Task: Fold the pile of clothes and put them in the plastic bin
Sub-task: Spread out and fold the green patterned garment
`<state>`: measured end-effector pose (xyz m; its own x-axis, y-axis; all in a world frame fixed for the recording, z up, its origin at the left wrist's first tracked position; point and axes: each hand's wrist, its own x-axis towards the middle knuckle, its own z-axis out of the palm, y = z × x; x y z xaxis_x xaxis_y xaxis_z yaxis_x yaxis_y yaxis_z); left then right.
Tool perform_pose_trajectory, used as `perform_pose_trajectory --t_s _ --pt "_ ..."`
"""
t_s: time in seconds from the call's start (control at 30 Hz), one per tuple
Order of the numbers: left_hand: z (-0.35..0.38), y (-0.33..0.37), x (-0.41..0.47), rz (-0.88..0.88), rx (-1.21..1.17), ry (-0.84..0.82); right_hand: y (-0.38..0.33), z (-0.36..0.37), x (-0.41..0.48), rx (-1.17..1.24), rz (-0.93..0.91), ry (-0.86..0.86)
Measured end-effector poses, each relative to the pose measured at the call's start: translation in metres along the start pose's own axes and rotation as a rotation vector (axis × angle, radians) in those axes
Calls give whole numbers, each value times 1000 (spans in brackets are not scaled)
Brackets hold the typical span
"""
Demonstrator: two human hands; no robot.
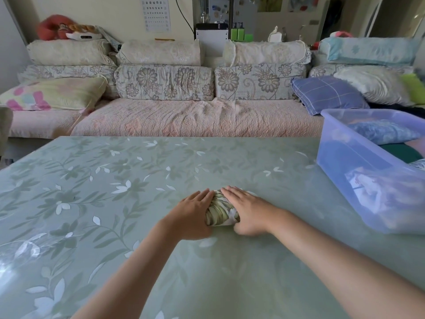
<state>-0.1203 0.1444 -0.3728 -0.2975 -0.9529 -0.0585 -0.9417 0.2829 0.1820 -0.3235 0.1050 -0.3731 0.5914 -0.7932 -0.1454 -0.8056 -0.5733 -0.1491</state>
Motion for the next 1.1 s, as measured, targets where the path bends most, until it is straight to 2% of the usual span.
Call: perform_pose_trajectory --t_s 0.17,0.47,0.6,0.8,0.97,1.1 --pt "-7 0 3 -64 -95 -12 -5 -7 2 -42 10 29" --pt "-16 31 -6 -7 -35 191 14 -14 -33 -50 -22 312" --pt "-34 81 3 67 -60 290 40 -41 -83 -95 -21 455" --pt "-94 180 43 276 -9 449 97 -117 -166 -135 104 627" --pt "-137 262 99 386 6 512 169 -180 -213 -173 246 607" --pt "-146 321 150 387 42 431 226 -204 -237 -188 363 540"
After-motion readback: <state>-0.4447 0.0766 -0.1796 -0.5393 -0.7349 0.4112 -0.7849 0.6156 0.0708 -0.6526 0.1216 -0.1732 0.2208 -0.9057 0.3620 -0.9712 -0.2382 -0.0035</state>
